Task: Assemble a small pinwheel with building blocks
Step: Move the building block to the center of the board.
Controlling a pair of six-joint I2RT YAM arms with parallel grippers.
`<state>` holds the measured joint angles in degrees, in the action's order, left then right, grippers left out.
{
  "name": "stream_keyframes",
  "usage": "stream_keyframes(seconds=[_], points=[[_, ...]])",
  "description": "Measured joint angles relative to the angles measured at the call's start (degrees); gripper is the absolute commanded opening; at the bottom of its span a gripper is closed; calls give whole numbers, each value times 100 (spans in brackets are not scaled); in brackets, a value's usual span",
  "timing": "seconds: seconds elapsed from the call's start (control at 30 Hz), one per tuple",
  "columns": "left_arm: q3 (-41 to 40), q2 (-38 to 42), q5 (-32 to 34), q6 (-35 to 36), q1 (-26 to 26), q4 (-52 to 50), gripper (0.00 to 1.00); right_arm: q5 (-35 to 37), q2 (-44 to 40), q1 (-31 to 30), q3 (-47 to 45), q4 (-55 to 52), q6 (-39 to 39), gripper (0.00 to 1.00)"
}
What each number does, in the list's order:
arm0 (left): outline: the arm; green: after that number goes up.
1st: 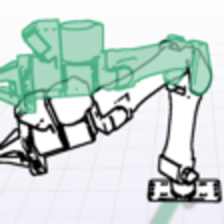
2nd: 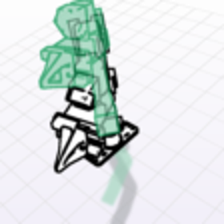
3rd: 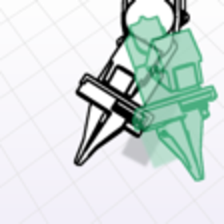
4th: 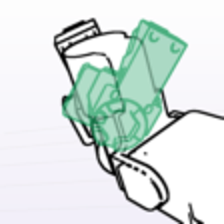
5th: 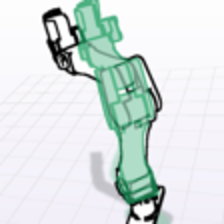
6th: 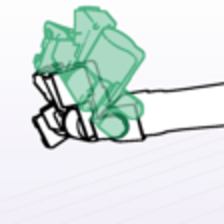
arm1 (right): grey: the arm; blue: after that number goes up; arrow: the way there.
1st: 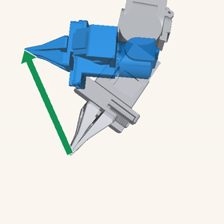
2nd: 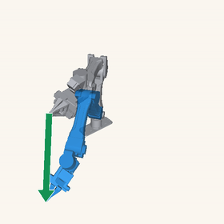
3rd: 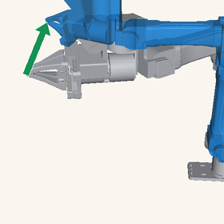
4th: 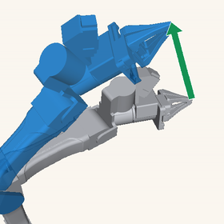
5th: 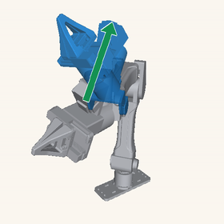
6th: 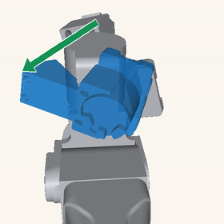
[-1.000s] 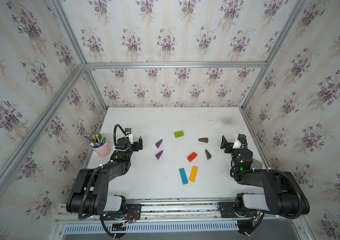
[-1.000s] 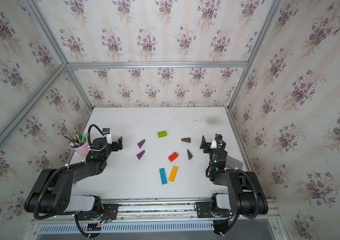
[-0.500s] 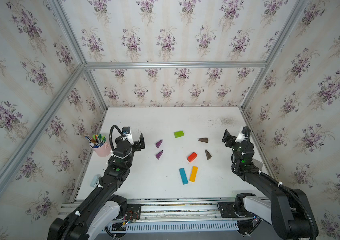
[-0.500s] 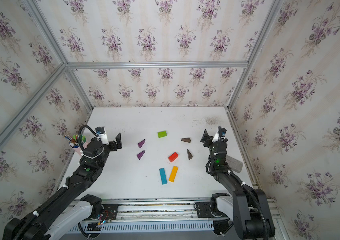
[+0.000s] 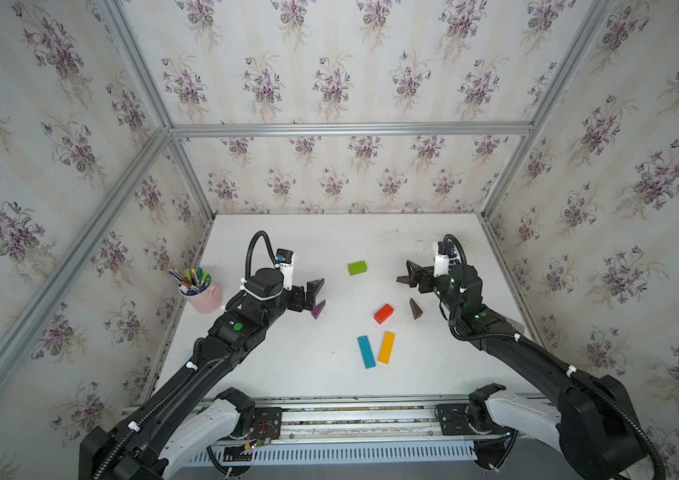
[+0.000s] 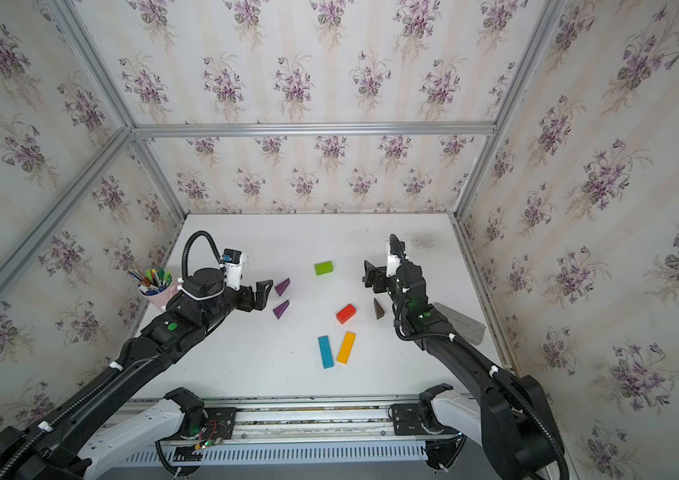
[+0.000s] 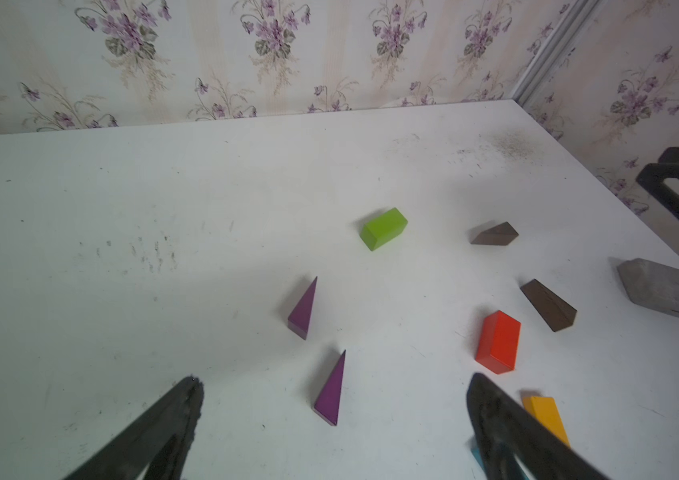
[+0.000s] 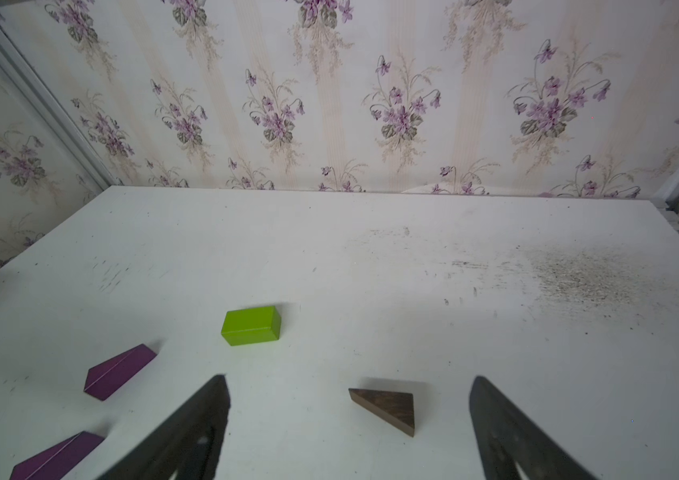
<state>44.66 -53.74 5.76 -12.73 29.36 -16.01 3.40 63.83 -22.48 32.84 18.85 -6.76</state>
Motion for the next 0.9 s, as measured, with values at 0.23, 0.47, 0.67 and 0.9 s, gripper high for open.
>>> stream_keyframes(seconds=[0.23,0.47,0.67,0.9], points=[[256,76,129,-468,74,-1331,99,-111,269,-402,501,-691,-127,85],[177,343,96,-782,90,-2092,99,-114,691,-846,916,-1290,-223,81],[190,238,-7,-881,90,-2229,99,22,992,-1290,1058,-1751,-245,79],[199,120,-92,-887,90,-2249,99,205,1484,-1462,1569,-1993,-245,79]])
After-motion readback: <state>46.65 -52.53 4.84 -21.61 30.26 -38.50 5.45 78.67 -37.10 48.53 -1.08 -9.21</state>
